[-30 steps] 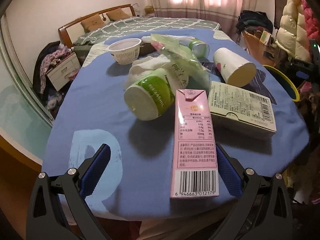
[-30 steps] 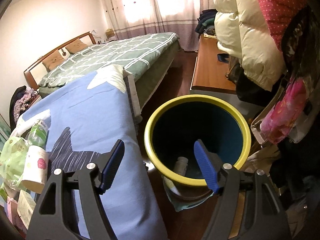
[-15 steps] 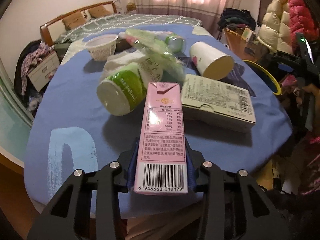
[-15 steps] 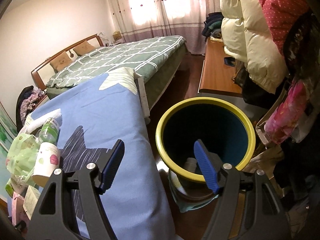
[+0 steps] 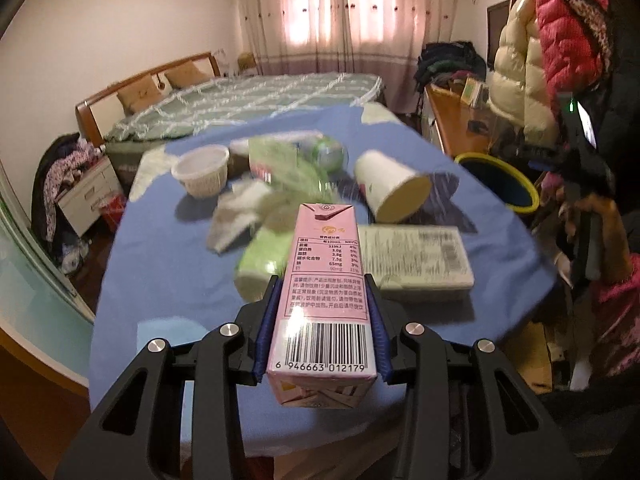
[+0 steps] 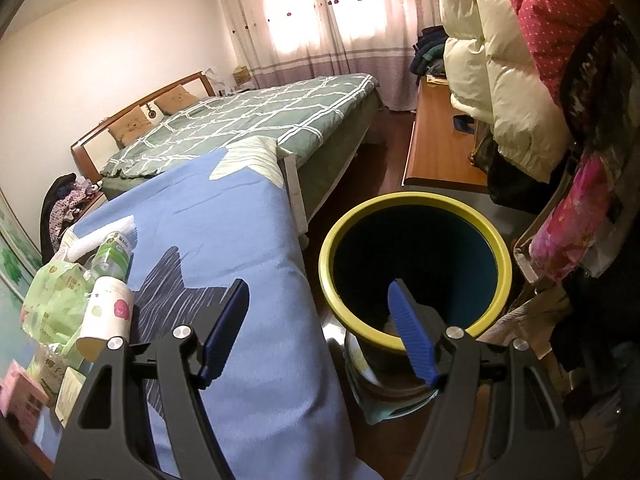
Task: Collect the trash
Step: 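Carry the pink carton over the bin and open the left gripper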
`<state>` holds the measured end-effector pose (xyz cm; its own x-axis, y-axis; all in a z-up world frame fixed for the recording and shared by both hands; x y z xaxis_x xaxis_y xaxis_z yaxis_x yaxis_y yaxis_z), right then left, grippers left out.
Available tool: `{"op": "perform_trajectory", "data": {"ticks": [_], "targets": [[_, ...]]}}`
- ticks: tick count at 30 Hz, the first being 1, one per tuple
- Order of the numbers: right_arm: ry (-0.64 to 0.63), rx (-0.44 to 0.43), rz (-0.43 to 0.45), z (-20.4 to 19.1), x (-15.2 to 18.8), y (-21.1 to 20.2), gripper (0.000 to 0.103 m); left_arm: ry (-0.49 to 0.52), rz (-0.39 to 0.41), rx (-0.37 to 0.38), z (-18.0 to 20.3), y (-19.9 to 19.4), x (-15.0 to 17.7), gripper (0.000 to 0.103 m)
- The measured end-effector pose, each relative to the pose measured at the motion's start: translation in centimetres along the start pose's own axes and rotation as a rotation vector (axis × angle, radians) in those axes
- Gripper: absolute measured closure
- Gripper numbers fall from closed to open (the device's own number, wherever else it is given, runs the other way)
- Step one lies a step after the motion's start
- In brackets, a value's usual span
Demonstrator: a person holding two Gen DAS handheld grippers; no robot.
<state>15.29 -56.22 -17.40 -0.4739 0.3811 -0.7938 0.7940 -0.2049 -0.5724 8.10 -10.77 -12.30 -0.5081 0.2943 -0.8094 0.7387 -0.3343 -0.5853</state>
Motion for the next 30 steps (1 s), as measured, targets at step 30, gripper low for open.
{"op": "perform_trajectory", "data": {"ticks": [30], "targets": [[0.128, 0.156, 0.027, 11.8, 1.7, -2.2, 0.035, 0.176, -0.104, 0.395, 28.5, 20.3, -14.5, 0.063]]}}
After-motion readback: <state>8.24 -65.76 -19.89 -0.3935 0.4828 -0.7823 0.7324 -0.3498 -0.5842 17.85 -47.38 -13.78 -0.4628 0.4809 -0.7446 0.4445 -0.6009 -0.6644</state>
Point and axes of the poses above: each gripper's, at about its wrist camera, not at the fingertips, and y roughly the way its jaws point, z to its right, x to its underside, the point moved 9 cm from there along y, roughly the way its jaws point, and after that the axes turned 6 degrees about z, right-handed, at the moved point
